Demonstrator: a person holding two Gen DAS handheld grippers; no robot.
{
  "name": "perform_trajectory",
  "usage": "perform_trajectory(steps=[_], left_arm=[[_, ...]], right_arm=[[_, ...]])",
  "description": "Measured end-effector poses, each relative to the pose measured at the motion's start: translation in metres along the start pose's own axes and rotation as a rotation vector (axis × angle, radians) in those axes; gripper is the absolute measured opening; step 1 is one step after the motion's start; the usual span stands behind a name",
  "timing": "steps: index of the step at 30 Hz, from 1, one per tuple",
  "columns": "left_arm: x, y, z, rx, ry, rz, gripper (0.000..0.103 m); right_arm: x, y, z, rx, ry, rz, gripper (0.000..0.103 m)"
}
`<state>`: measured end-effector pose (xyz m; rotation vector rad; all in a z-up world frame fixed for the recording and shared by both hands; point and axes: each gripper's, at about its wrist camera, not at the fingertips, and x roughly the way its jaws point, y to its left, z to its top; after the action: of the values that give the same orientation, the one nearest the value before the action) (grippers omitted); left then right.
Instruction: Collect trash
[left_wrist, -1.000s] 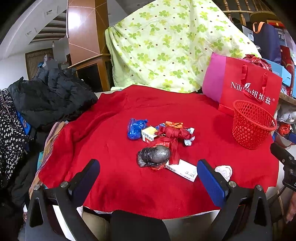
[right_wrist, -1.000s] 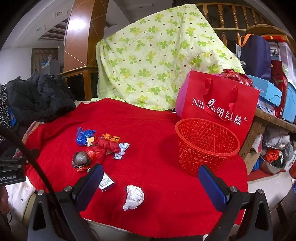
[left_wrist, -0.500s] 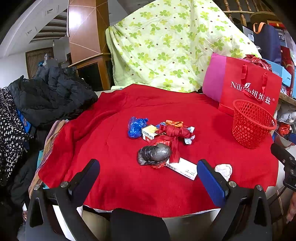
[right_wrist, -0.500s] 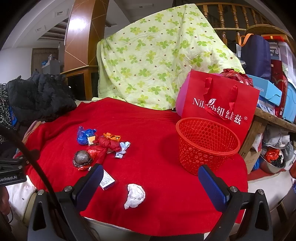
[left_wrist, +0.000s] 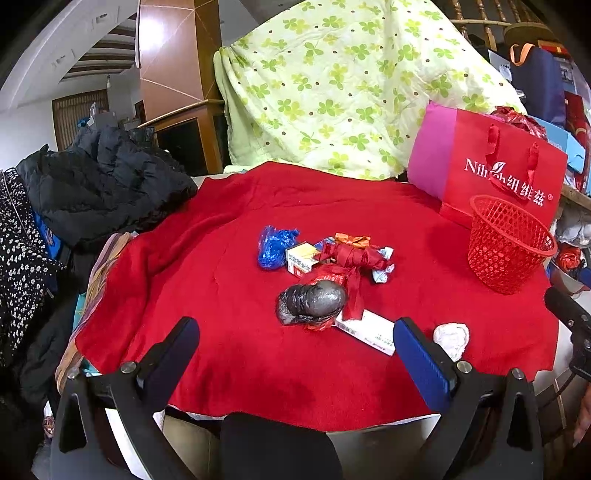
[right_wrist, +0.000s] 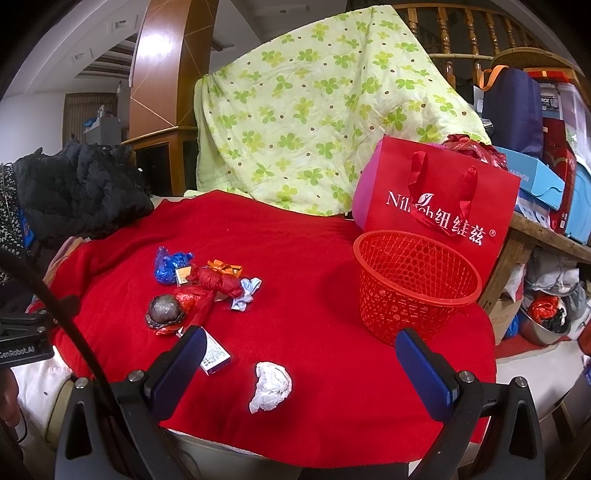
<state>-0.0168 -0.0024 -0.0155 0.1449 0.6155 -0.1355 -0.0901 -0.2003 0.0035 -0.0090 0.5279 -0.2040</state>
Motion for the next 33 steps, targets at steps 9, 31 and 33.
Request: perform_trajectory(steps=[9,31,33], left_arm=[[0.051,0.024,-0.005,-0.026,0.058,0.026,0.103],[0.169,0.007,0.028,-0.095,0.212,-0.146,0.103],[0.177,0.003,0.028,-0.111,0.231,-0.158,0.103]], right_arm=[[0.037,-0.013,-0.017,0.072,0.105,0.112,0.103],[0.189,0.0,-0.079,0.201,0.494,0.308,0.064],[0.194,0.002,-0.083,0.201,0.514,0.312,0.06]])
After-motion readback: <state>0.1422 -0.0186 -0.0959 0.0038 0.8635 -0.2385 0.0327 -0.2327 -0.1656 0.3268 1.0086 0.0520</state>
